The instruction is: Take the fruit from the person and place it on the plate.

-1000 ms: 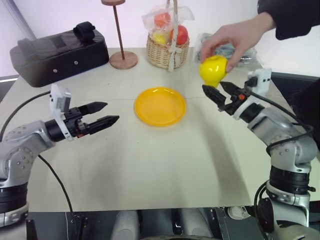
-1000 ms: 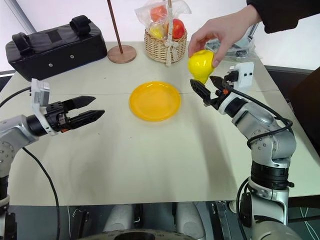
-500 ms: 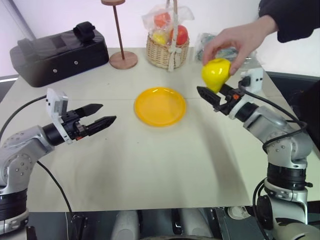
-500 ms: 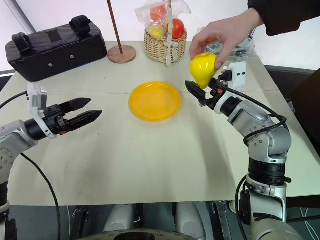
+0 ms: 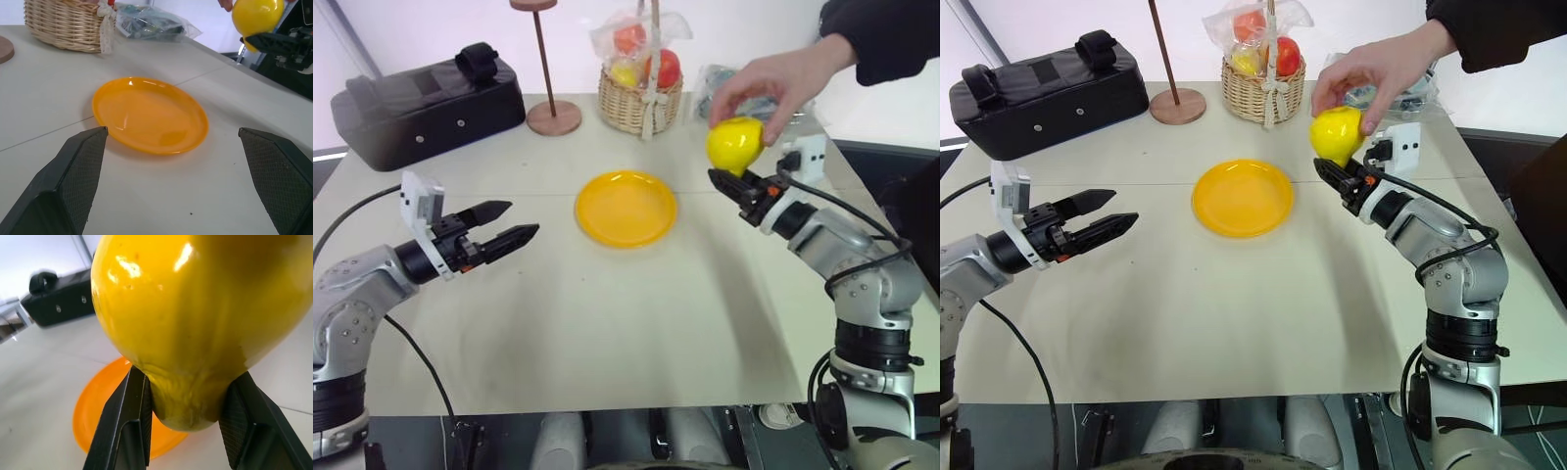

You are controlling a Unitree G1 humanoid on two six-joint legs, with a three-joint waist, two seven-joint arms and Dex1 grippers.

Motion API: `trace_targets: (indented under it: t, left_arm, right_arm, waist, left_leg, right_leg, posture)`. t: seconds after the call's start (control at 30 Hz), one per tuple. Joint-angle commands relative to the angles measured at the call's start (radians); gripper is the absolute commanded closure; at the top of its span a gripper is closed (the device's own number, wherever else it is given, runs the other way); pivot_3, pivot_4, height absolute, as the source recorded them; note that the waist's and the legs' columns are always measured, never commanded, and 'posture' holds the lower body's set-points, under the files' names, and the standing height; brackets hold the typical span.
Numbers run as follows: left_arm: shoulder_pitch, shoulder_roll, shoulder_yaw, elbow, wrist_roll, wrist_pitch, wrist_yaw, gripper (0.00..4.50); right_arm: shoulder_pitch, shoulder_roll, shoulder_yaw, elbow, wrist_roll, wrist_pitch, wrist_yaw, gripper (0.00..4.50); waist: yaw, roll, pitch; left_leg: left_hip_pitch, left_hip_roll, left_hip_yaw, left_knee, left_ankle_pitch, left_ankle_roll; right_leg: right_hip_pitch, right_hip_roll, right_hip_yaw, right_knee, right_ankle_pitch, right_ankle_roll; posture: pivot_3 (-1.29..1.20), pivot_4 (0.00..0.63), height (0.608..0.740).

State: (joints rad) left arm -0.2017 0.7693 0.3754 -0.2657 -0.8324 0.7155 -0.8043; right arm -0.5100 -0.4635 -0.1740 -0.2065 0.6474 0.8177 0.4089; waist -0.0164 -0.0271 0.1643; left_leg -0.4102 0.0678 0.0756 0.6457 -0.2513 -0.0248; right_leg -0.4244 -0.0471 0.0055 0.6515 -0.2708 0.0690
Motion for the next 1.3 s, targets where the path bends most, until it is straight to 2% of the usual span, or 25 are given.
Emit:
trace_targets:
  t: [0.03, 0.17, 0.27, 0.6, 0.67, 0.73, 0.8, 0.83, 1.03, 1.3]
  left_arm:
    - [0.012, 0.038, 0.015, 0.005, 0.031, -0.024, -0.027, 0.00]
    - [0.065, 0.071, 0.024, -0.029, 0.022, -0.009, -0.069, 0.00]
    - [0.091, 0.058, 0.033, -0.041, 0.009, 0.001, -0.048, 0.00]
    - [0.138, 0.019, 0.032, -0.097, 0.034, -0.021, 0.023, 0.00]
    - [0.142, 0.010, 0.037, -0.105, 0.030, -0.019, 0.036, 0.00]
    - [0.144, 0.000, 0.041, -0.112, 0.024, -0.017, 0.051, 0.00]
    - [0.149, -0.007, 0.045, -0.119, 0.018, -0.016, 0.063, 0.00]
    - [0.151, -0.009, 0.046, -0.120, 0.016, -0.015, 0.066, 0.00]
    - [0.141, -0.013, 0.047, -0.113, 0.020, -0.018, 0.083, 0.00]
    - [0.131, -0.040, 0.074, -0.080, 0.080, -0.064, 0.174, 0.00]
  right_arm:
    - [-0.010, -0.002, 0.100, 0.014, -0.050, 0.010, 0.031, 3.28]
    - [-0.078, 0.032, 0.215, 0.098, -0.155, -0.026, 0.028, 3.28]
    - [-0.140, 0.069, 0.267, 0.189, -0.209, -0.065, 0.050, 3.28]
    - [-0.243, 0.167, 0.323, 0.398, -0.324, -0.172, 0.111, 3.28]
    - [-0.247, 0.178, 0.323, 0.410, -0.335, -0.175, 0.118, 2.25]
    - [-0.250, 0.187, 0.317, 0.422, -0.346, -0.176, 0.116, 1.49]
    - [-0.250, 0.193, 0.312, 0.428, -0.353, -0.177, 0.115, 0.38]
    - [-0.250, 0.195, 0.309, 0.428, -0.356, -0.175, 0.115, 0.03]
    - [-0.250, 0.183, 0.296, 0.395, -0.359, -0.165, 0.138, 0.03]
    - [-0.206, 0.072, 0.204, 0.152, -0.286, -0.056, 0.176, 0.03]
  waist:
    - [-0.003, 0.000, 0.000]
    - [-0.005, 0.000, 0.000]
    - [-0.003, 0.001, 0.001]
    - [-0.001, 0.001, 0.001]
    - [-0.001, 0.001, 0.001]
    - [-0.002, 0.001, 0.001]
    - [-0.002, 0.001, 0.001]
    - [-0.002, 0.001, 0.001]
    - [-0.002, 0.001, 0.001]
    - [0.000, 0.001, 0.001]
  left_leg:
    - [0.000, 0.000, 0.000, 0.000, 0.000, 0.000]
    - [0.000, 0.000, 0.000, 0.000, 0.000, 0.000]
    - [0.000, 0.000, 0.001, 0.000, 0.000, 0.000]
    - [-0.001, 0.000, 0.001, 0.000, 0.000, 0.000]
    - [-0.001, 0.000, 0.001, 0.000, 0.000, 0.000]
    - [-0.001, 0.000, 0.001, 0.000, 0.000, 0.000]
    - [-0.001, 0.000, 0.001, 0.000, 0.000, 0.000]
    - [-0.001, 0.000, 0.001, 0.000, 0.000, 0.000]
    - [-0.001, 0.000, 0.001, 0.000, 0.000, 0.000]
    - [-0.001, 0.000, 0.001, 0.000, 0.000, 0.000]
  right_leg:
    - [0.000, 0.000, 0.000, 0.000, 0.000, 0.000]
    - [-0.001, 0.000, 0.000, 0.000, 0.000, 0.000]
    - [-0.002, 0.000, 0.001, 0.000, 0.000, 0.000]
    - [-0.002, -0.001, 0.001, 0.000, 0.000, 0.000]
    - [-0.002, -0.001, 0.001, 0.000, 0.000, 0.000]
    - [-0.002, -0.001, 0.001, 0.000, 0.000, 0.000]
    - [-0.002, -0.001, 0.001, 0.000, 0.000, 0.000]
    - [-0.002, -0.001, 0.001, 0.000, 0.000, 0.000]
    - [-0.002, -0.001, 0.001, 0.000, 0.000, 0.000]
    - [-0.002, -0.001, 0.001, 0.000, 0.000, 0.000]
  posture:
    - [0.00, 0.150, 0.740]
    - [0.00, 0.150, 0.740]
    - [0.00, 0.150, 0.740]
    - [0.00, 0.150, 0.740]
    - [0.00, 0.150, 0.740]
    - [0.00, 0.150, 0.740]
    - [0.00, 0.150, 0.740]
    - [0.00, 0.150, 0.740]
    - [0.00, 0.150, 0.740]
    - [0.00, 0.150, 0.740]
